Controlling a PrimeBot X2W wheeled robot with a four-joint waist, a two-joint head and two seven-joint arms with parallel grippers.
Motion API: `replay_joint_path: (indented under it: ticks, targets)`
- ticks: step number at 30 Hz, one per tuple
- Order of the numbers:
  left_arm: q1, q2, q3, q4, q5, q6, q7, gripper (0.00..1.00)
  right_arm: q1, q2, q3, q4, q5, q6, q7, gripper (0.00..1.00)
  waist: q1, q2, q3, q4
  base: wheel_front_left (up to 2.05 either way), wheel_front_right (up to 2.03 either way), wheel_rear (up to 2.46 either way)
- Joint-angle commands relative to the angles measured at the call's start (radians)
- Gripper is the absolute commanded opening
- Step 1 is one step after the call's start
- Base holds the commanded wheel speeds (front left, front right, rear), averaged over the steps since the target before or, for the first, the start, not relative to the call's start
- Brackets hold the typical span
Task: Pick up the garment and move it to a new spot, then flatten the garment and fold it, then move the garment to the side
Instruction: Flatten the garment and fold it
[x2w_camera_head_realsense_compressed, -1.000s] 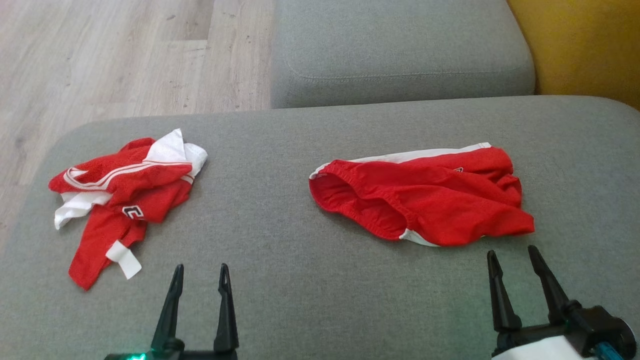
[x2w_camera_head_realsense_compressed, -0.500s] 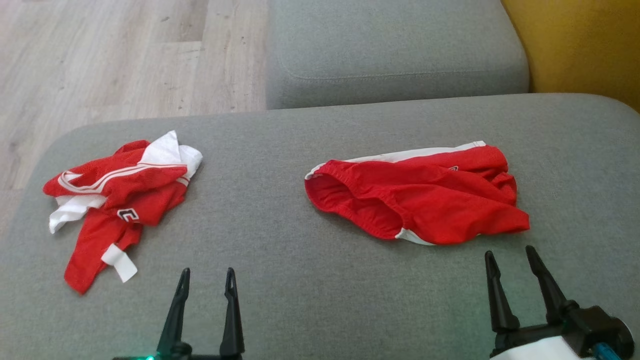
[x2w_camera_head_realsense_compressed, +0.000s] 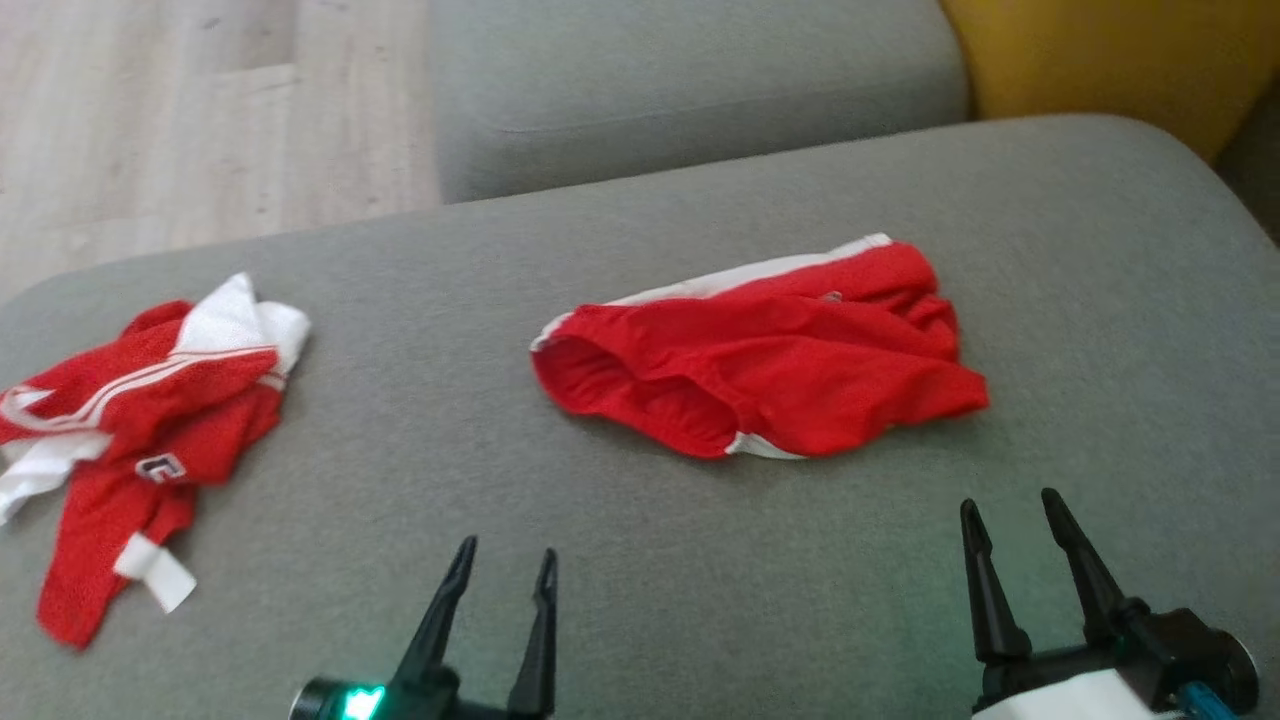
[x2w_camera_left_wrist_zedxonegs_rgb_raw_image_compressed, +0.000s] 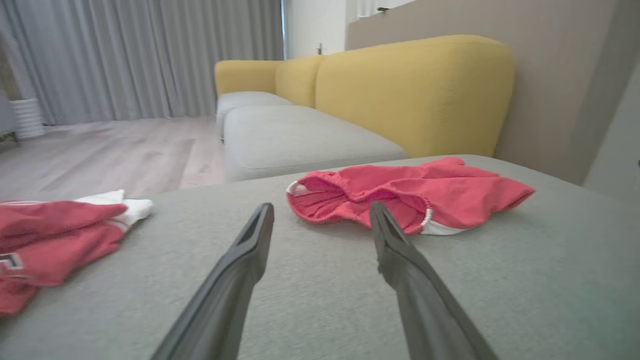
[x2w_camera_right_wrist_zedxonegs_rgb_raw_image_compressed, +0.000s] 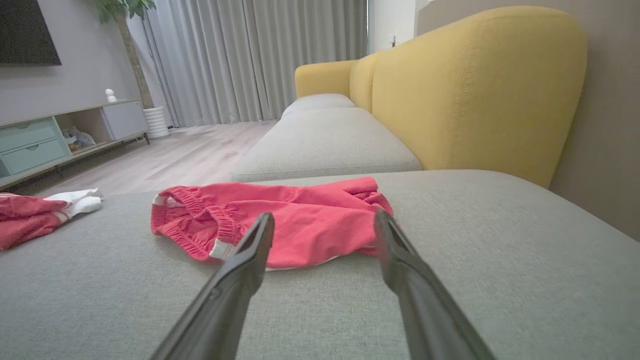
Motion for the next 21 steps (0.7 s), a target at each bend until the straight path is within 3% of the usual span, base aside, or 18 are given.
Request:
replay_joint_path:
  ticks: [1, 11, 21]
  targets:
    - [-0.065, -0.008, 0.02, -0.013, 0.003, -0.006, -0.008, 1.0, -0.045, -0.007, 0.023, -0.034, -0.003, -0.001, -0.004, 1.0, -0.0001, -0.0001, 0.023, -0.037, 0.0, 0.0, 0.0]
    - [-0.331, -0.008, -0.113, 0.281, 0.042, -0.05, -0.008, 1.0, -0.106, -0.007, 0.041, -0.043, 0.014, -0.001, -0.004, 1.0, -0.0001, -0.0001, 0.137, -0.158, 0.0, 0.0, 0.0]
    - [-0.594, -0.008, -0.216, 0.535, 0.029, -0.067, -0.008, 1.0, -0.16, -0.007, 0.049, -0.049, 0.043, -0.001, -0.004, 1.0, -0.0001, -0.0001, 0.242, -0.227, 0.0, 0.0, 0.0]
